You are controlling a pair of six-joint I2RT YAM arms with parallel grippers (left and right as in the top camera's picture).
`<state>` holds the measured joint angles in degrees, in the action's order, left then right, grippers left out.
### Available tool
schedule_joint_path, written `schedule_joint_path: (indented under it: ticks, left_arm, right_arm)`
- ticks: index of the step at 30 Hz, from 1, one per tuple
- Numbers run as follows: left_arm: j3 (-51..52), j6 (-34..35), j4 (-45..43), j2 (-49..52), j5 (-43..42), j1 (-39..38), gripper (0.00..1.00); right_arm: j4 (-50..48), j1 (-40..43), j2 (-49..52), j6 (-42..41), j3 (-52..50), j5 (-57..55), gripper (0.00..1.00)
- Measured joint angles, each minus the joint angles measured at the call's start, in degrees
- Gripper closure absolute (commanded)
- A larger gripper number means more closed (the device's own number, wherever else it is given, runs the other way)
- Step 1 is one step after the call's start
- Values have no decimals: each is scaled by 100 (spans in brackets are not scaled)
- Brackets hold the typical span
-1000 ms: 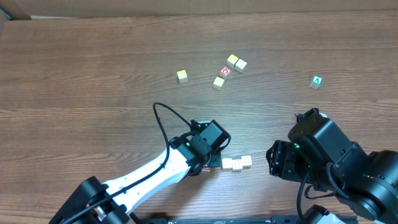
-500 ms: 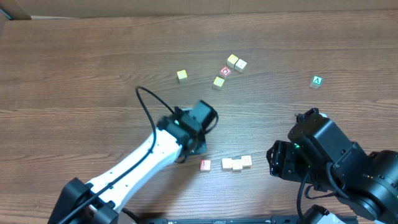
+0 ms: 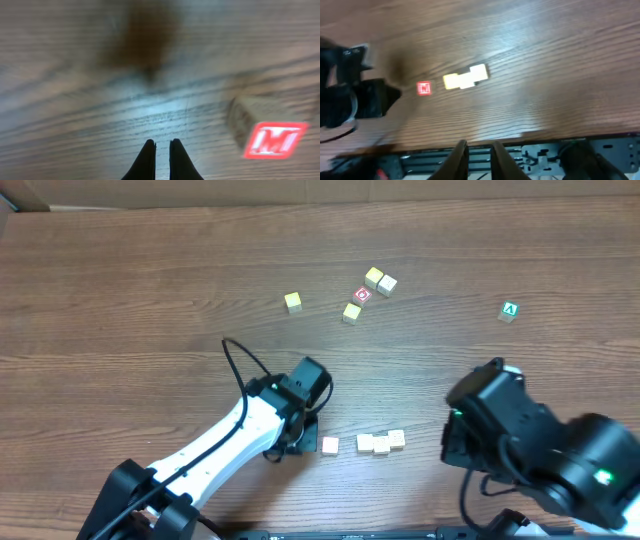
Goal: Flip 4 blocks
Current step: 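Open the left gripper, lift it, and bring the right gripper in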
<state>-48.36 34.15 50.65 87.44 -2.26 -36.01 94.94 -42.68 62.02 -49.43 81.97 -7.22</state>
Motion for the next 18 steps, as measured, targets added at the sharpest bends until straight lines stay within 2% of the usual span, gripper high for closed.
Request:
schedule_joint_path:
  ticks: [6, 18]
  left_arm:
    - [498, -26, -555, 0, -396, 0, 96]
    - [588, -28, -1115, 0, -772, 0, 96]
  right_arm:
    - [-575, 0, 28, -20, -1095, -11, 86]
    - [-1589, 0, 28, -129, -2339, -24, 82]
